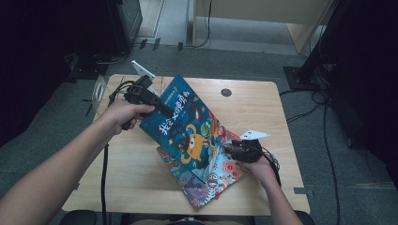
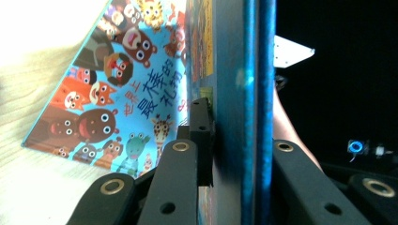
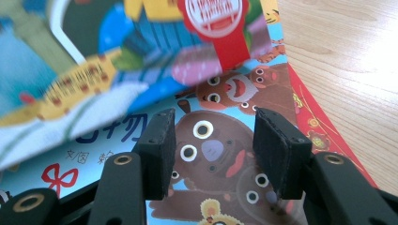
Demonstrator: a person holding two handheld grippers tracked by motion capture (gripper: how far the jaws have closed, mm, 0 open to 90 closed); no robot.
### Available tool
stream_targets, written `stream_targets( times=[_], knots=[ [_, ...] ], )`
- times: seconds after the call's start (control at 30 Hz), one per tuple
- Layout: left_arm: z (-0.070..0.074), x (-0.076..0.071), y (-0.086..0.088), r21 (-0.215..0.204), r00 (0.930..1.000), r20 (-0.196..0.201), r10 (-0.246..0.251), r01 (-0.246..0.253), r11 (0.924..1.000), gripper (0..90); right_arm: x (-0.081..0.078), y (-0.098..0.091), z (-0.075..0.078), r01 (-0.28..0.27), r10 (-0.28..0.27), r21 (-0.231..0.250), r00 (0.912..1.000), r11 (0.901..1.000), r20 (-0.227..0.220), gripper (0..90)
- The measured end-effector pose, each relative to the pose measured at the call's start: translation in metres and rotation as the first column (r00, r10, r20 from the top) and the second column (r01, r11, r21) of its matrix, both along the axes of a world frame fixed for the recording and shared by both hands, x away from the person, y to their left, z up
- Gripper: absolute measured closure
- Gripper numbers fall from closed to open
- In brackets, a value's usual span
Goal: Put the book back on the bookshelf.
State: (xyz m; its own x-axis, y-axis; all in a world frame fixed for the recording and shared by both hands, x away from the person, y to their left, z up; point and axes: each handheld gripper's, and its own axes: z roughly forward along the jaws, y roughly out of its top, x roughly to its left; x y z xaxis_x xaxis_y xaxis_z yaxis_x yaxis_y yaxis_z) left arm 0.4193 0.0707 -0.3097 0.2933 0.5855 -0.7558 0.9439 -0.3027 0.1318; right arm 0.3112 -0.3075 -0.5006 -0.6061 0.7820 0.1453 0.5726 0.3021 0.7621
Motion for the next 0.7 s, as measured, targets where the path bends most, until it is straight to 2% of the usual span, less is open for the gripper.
stream_targets(
  times=[0.13,0.3,0.4,0.7],
  knots=[
    [0.009,0.001,0.007,-0.021,0.9997,0.013,0.02,-0.02,0.9996,80.6,0.001,0.0,0.001,0.003,-0.003,-0.006,1.0,1.0,-0.003,48.8],
    [0.021,0.004,0.013,-0.015,0.9991,0.027,0.034,-0.033,0.9993,79.8,0.002,0.004,0.0,0.001,-0.001,-0.019,1.0,0.9998,0.002,46.5],
    [0.025,0.005,0.016,-0.014,0.9985,0.031,0.045,-0.044,0.9989,79.8,0.002,0.006,0.0,-0.004,0.004,-0.024,1.0,0.9997,0.009,43.9],
    [0.034,0.007,0.026,-0.026,0.9972,0.031,0.068,-0.067,0.9974,79.7,0.003,0.015,-0.001,-0.022,0.024,-0.059,0.9987,0.998,0.044,44.4]
  ],
)
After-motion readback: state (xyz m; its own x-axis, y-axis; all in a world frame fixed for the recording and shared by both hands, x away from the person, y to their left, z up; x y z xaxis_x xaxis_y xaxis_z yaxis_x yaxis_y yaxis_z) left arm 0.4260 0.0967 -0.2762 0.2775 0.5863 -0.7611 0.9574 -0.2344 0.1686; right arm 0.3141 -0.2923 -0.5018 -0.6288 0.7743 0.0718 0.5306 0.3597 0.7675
